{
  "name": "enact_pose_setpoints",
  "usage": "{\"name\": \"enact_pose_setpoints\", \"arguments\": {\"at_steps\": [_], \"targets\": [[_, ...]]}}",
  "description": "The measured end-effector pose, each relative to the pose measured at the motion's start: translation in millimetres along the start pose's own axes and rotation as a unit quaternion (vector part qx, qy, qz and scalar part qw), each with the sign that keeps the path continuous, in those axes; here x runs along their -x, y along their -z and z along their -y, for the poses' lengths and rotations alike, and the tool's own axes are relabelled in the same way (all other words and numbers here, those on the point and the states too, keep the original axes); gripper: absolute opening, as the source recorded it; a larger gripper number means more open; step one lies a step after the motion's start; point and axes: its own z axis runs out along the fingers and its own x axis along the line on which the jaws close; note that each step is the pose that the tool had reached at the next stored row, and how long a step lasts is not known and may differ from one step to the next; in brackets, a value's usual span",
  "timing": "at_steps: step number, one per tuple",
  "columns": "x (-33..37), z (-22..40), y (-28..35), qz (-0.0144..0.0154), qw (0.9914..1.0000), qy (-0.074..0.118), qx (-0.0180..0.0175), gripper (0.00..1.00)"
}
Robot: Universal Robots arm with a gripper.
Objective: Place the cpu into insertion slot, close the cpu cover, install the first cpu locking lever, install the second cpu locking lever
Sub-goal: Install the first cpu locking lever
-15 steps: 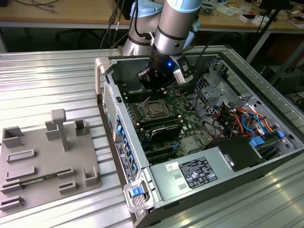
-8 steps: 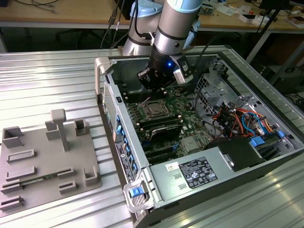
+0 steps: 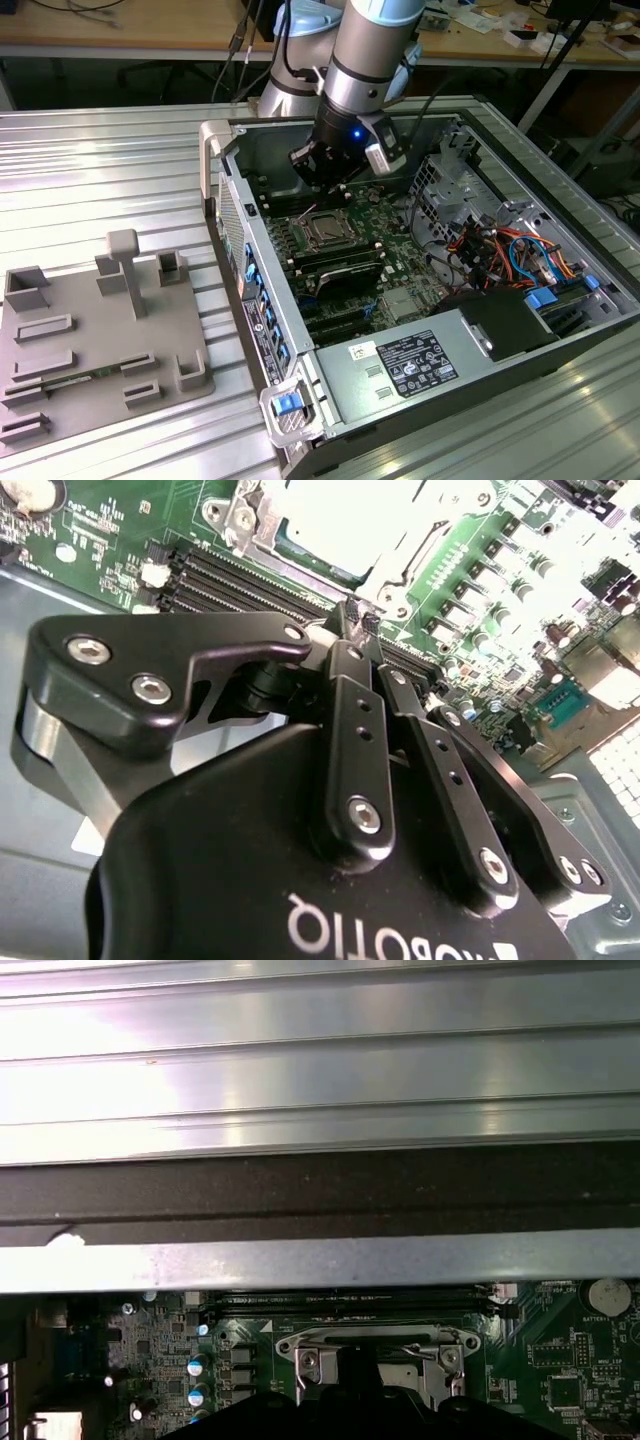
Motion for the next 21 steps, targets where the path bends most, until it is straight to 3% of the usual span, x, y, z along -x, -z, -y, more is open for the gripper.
{"name": "enact_pose_setpoints", "arguments": {"at_steps": [5,8,13,21], "targets": [[2.3,-2.4,-0.5,-0.0003,0.99996,0.009,-0.0002,0.11],[7.3,-3.7,-1.4,-0.0003,0.99994,0.011,-0.0002,0.11],[10.7,-5.2,-6.0,-0.0005,0.99988,0.016,-0.0004,0.11],[6.9,-5.2,-6.0,-0.0008,0.99967,0.026,-0.0004,0.11]]}}
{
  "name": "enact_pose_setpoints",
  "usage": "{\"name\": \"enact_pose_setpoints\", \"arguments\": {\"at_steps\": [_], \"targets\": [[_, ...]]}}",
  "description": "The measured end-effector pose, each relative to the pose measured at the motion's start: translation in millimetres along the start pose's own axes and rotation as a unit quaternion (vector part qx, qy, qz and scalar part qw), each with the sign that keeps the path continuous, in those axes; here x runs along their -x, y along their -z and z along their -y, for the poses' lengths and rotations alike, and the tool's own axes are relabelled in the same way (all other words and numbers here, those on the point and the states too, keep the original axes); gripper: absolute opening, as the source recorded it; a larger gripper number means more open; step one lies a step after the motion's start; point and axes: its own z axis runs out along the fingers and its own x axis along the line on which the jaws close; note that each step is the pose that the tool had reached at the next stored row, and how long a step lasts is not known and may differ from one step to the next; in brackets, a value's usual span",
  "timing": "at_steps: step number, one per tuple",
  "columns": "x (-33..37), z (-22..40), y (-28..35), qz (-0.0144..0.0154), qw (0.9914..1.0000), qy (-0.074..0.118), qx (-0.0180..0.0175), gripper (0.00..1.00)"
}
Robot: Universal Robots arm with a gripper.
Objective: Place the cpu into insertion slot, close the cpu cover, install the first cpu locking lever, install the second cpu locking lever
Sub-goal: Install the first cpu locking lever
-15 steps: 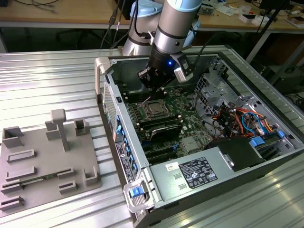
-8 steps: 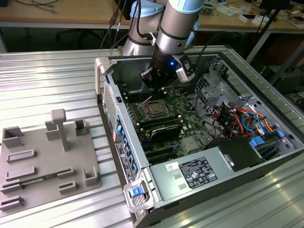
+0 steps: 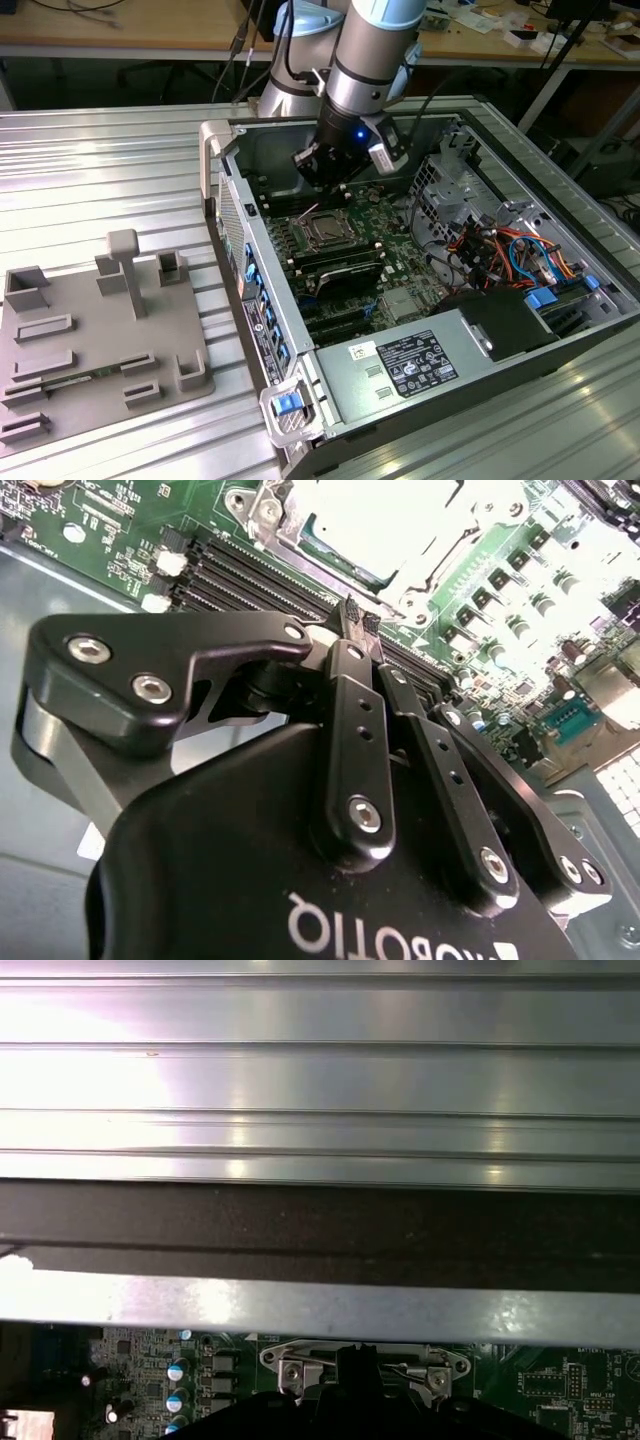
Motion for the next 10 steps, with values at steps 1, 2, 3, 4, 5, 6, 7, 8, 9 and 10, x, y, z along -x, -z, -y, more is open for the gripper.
{"name": "enact_pose_setpoints", "arguments": {"at_steps": [1,2,3,4,5,6,7,8,9,10], "targets": [[-0.2,0.0,0.3,0.0000,1.00000,0.000,0.0000,0.11],[-0.3,-0.1,1.3,0.0000,1.00000,0.000,0.0000,0.11],[-0.4,-0.2,2.0,0.0000,1.00000,0.000,0.0000,0.11],[-0.4,-0.3,2.7,0.0000,1.00000,0.000,0.0000,0.11],[-0.4,-0.4,3.3,0.0001,1.00000,0.000,0.0000,0.11],[-0.5,-0.6,3.3,0.0001,1.00000,0.000,0.0001,0.11],[-0.9,-0.7,3.3,0.0001,1.00000,0.000,0.0001,0.11],[-1.2,-0.8,3.3,0.0000,1.00000,0.000,0.0004,0.11],[-1.1,-1.1,3.2,0.0000,1.00000,0.000,0.0015,0.11],[-1.1,-1.6,3.1,0.0001,1.00000,0.000,0.0020,0.11]]}}
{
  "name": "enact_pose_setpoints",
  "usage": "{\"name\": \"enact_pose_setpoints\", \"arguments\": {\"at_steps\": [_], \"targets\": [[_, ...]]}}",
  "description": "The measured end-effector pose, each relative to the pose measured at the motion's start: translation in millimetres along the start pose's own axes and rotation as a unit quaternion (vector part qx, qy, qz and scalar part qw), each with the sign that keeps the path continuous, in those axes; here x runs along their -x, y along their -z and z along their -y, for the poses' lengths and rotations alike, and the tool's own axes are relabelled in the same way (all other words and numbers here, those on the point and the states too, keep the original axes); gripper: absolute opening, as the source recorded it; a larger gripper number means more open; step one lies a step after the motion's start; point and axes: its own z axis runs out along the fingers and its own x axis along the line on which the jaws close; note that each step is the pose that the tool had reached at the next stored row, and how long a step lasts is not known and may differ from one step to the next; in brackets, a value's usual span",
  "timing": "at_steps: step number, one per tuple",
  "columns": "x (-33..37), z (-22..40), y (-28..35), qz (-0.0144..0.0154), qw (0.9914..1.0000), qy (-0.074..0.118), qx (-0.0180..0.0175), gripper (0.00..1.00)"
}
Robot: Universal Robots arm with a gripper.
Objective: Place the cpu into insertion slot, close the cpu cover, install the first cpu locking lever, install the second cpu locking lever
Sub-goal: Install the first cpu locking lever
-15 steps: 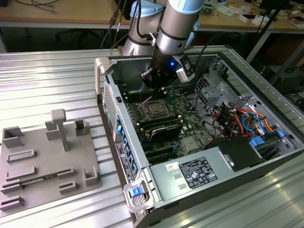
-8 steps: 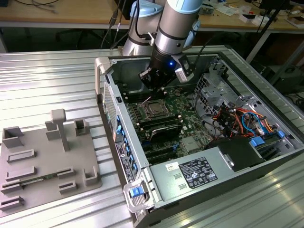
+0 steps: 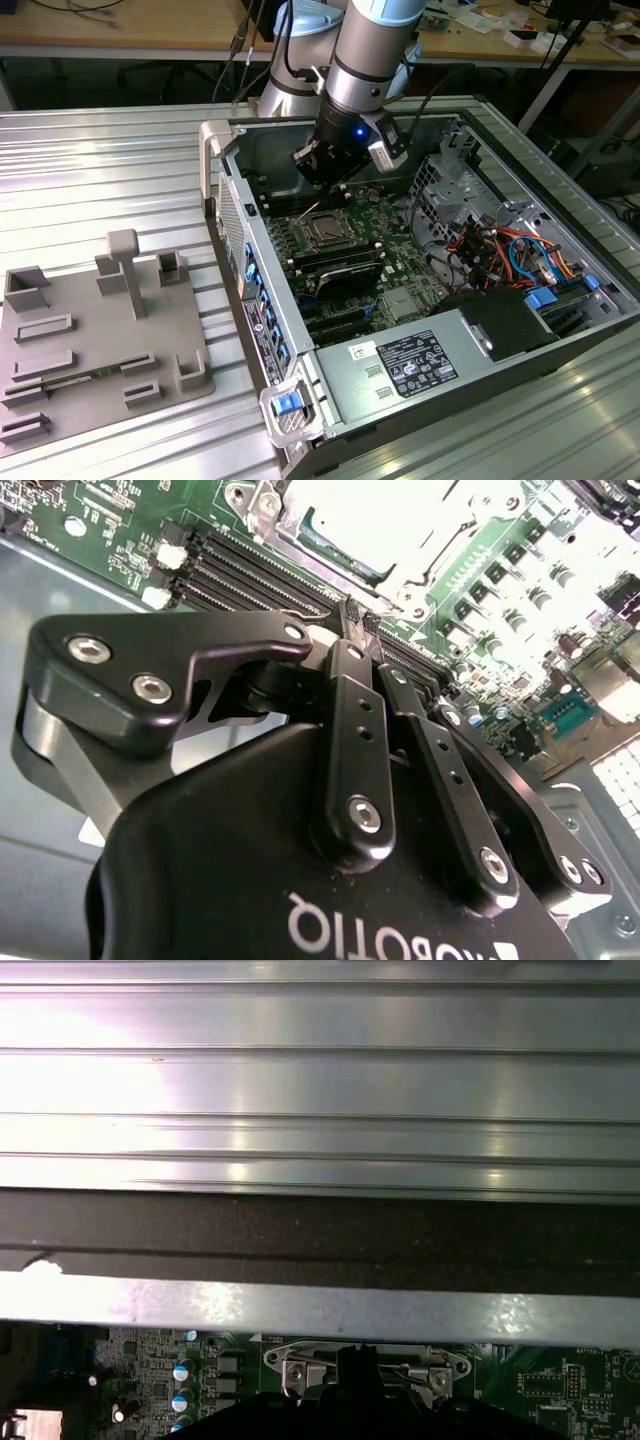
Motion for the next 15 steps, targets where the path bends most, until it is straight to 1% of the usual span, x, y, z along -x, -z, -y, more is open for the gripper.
{"name": "enact_pose_setpoints", "arguments": {"at_steps": [4,6,11,15], "targets": [[0.2,-1.9,-0.9,0.0000,1.00000,0.003,0.0003,0.11],[1.6,-2.1,-2.5,-0.0002,0.99999,0.005,0.0002,0.11],[6.6,-2.9,-8.1,-0.0002,0.99998,0.007,0.0002,0.11],[12.1,-3.2,-13.6,-0.0004,0.99996,0.009,0.0001,0.11]]}}
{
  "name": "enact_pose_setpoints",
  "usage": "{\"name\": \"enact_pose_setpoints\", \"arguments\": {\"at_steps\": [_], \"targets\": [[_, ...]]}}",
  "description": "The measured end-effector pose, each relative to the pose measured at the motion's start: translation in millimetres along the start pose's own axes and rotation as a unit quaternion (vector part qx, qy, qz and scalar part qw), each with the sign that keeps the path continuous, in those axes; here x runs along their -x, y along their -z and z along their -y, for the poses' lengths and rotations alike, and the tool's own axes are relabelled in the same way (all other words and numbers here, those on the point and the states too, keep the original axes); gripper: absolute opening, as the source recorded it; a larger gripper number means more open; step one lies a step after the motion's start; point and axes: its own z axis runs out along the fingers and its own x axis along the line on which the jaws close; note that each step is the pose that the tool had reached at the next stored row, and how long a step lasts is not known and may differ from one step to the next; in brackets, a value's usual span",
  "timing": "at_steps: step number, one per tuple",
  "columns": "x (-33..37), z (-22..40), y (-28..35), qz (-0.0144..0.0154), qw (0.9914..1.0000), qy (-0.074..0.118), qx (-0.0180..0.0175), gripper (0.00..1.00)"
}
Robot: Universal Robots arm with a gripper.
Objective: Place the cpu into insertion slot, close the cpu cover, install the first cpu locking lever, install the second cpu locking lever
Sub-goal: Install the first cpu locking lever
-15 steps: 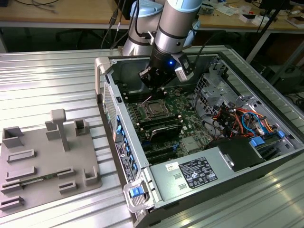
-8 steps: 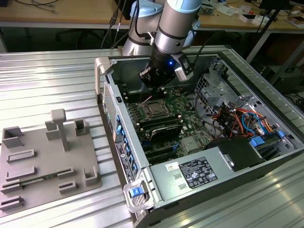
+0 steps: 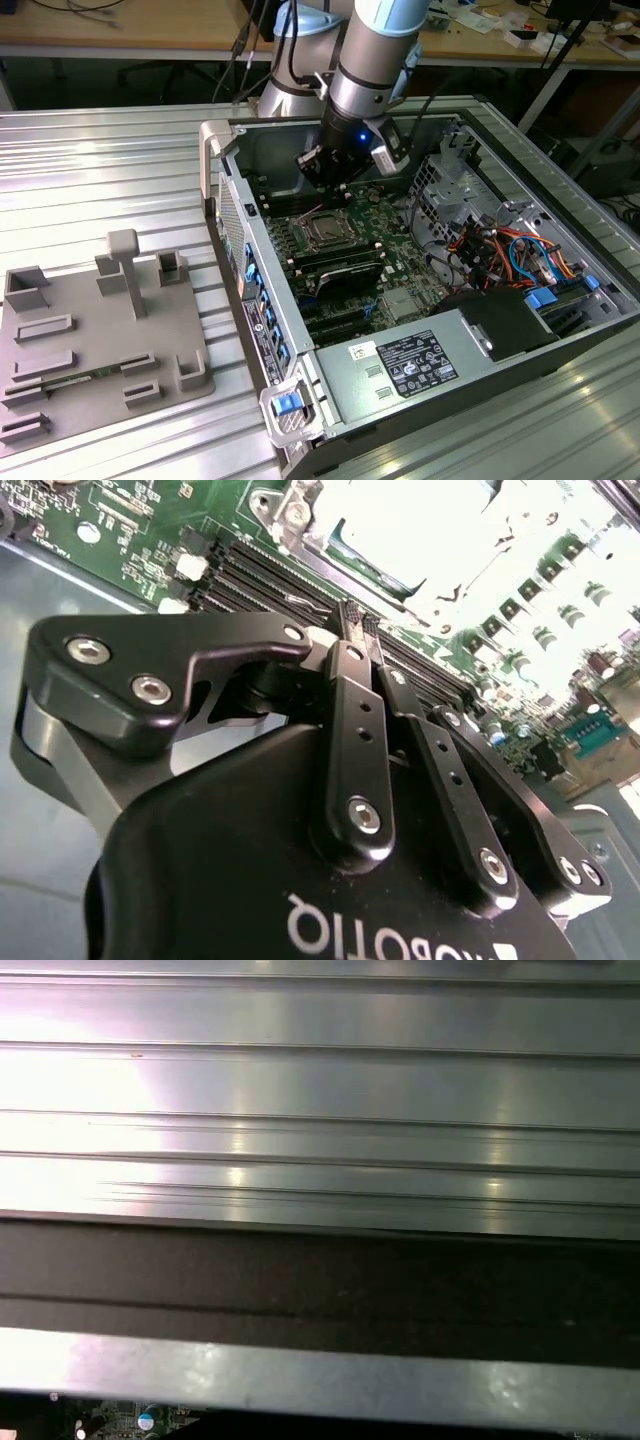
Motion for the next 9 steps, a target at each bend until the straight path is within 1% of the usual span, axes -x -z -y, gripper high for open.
{"name": "enact_pose_setpoints", "arguments": {"at_steps": [4,9], "targets": [[3.8,0.3,-5.2,0.0000,1.00000,0.001,0.0000,0.11],[5.8,0.6,-11.2,0.0000,1.00000,0.001,0.0000,0.11]]}}
